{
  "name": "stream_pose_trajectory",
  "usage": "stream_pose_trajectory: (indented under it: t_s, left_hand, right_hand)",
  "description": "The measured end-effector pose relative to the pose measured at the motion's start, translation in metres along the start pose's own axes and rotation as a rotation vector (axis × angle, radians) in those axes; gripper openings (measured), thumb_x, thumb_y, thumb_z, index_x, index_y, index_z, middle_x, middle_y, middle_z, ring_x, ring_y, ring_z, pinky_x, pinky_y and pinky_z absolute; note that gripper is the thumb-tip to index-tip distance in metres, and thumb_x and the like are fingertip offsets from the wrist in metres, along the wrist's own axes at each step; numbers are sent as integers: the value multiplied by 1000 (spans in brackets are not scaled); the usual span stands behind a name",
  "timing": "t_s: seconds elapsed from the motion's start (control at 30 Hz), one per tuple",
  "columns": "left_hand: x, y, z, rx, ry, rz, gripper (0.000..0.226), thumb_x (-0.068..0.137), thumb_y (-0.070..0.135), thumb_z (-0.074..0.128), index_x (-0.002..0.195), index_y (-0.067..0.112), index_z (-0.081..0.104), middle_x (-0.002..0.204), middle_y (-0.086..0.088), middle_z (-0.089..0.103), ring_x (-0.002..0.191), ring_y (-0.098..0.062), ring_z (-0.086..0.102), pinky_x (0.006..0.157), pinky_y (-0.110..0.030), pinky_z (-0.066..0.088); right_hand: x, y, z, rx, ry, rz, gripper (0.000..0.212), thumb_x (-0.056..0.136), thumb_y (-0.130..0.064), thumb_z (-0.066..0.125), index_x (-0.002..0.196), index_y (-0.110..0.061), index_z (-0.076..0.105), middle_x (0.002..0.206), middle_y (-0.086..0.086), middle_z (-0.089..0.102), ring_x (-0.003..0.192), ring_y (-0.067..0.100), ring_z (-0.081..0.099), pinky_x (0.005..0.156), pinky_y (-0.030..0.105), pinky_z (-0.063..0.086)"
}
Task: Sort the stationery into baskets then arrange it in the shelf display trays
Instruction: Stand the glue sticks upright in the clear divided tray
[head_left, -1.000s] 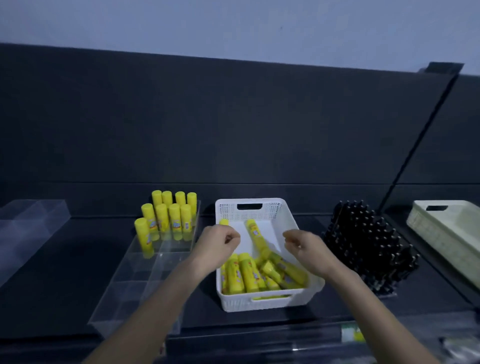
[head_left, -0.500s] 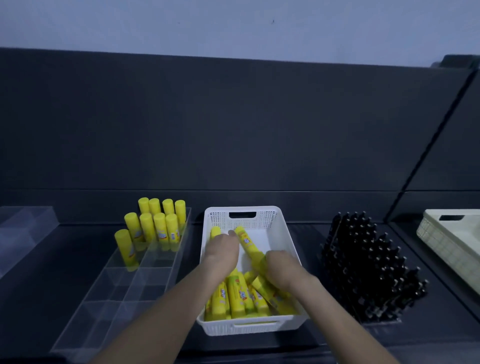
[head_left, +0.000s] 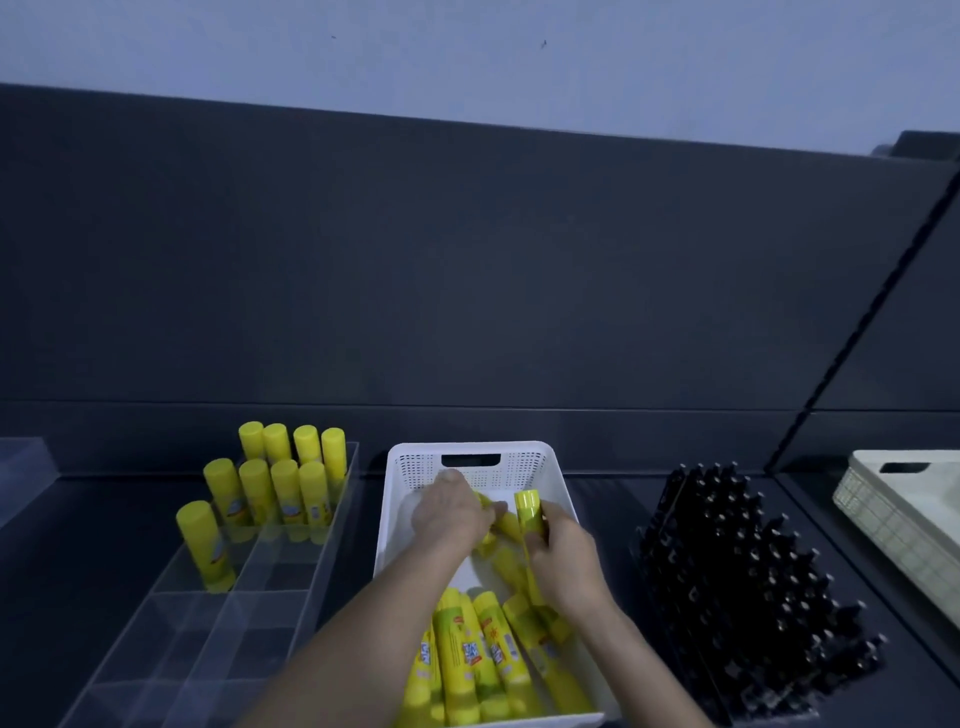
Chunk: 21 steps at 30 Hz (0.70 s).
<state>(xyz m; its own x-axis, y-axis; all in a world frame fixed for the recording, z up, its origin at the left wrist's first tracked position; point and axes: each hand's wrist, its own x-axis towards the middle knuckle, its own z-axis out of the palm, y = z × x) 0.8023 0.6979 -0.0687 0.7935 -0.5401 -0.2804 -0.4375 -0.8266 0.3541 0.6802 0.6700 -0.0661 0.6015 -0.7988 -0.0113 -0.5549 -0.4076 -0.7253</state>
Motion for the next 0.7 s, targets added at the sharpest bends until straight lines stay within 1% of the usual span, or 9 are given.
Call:
stream_pose_trajectory:
  t_s: [0.07, 0.13, 0.2, 0.27, 0.4, 0.47, 0.5, 0.57, 0.7]
  left_hand:
    - [4, 3, 5, -4, -12, -40, 75, 81, 58, 57, 131, 6, 34, 133, -10, 49, 127, -26, 43, 95, -33, 41]
    - [7, 6, 5, -62, -39, -60, 72, 80, 52, 62, 130, 8, 35, 131, -11, 49, 125, -27, 44, 94, -34, 42]
    - [8, 8, 4, -139, -83, -27, 63, 78, 40, 66, 124, 10, 36, 126, -10, 52, 119, -28, 49, 89, -34, 45]
    - [8, 7, 1, -180, -126, 20, 55, 77, 29, 66, 120, 10, 36, 122, -9, 52, 113, -28, 51, 80, -32, 45]
    - [13, 3, 7, -239, -184, 3, 63, 79, 13, 63, 130, 6, 28, 115, -11, 51, 102, -27, 56, 70, -30, 46]
    - [14, 4, 12, -271, -126, -9, 61, 83, 17, 61, 133, 1, 29, 124, -12, 52, 111, -29, 55, 80, -32, 49]
    - [14, 5, 15, -269, -98, -10, 62, 86, 25, 59, 134, 0, 30, 130, -12, 50, 117, -30, 53, 87, -33, 47]
    - [13, 12, 21, -244, -80, -29, 65, 88, 36, 56, 135, -1, 31, 135, -12, 48, 122, -31, 50, 94, -34, 44]
    - [11, 24, 26, -168, -58, -19, 44, 83, 10, 53, 125, 0, 48, 128, -14, 55, 117, -31, 55, 94, -36, 48]
  right_hand:
    - [-1, 0, -1, 14, 13, -16, 25, 90, -5, 46, 109, -9, 60, 103, 9, 66, 97, 26, 60, 64, 19, 31]
    - [-2, -1, -1, 41, 24, -23, 26, 89, -3, 46, 109, -10, 60, 100, 7, 65, 89, 23, 58, 62, 17, 30]
    - [-3, 0, -1, 64, 27, -31, 25, 89, -2, 46, 108, -10, 60, 92, 2, 62, 80, 17, 52, 59, 16, 30]
    - [-3, 1, 0, 68, 22, -34, 24, 89, -2, 46, 107, -10, 59, 89, 0, 60, 78, 15, 50, 61, 18, 31]
    - [-4, 1, 1, 96, 28, -39, 22, 89, -3, 48, 106, -10, 59, 88, 0, 59, 78, 15, 50, 62, 18, 31]
    - [-5, 1, 0, 109, 39, -35, 23, 90, -4, 48, 109, -10, 58, 88, -1, 58, 77, 15, 50, 61, 17, 30]
    - [-5, 1, -1, 119, 45, -31, 24, 90, -3, 47, 111, -9, 58, 87, -1, 57, 77, 15, 49, 60, 17, 29]
    - [-7, 1, -2, 154, 53, -23, 27, 91, -3, 47, 116, -9, 56, 87, -1, 57, 78, 14, 49, 59, 15, 28]
    - [-7, 2, -3, 191, 57, -23, 30, 91, -3, 48, 119, -10, 55, 96, 3, 63, 81, 13, 50, 61, 14, 30]
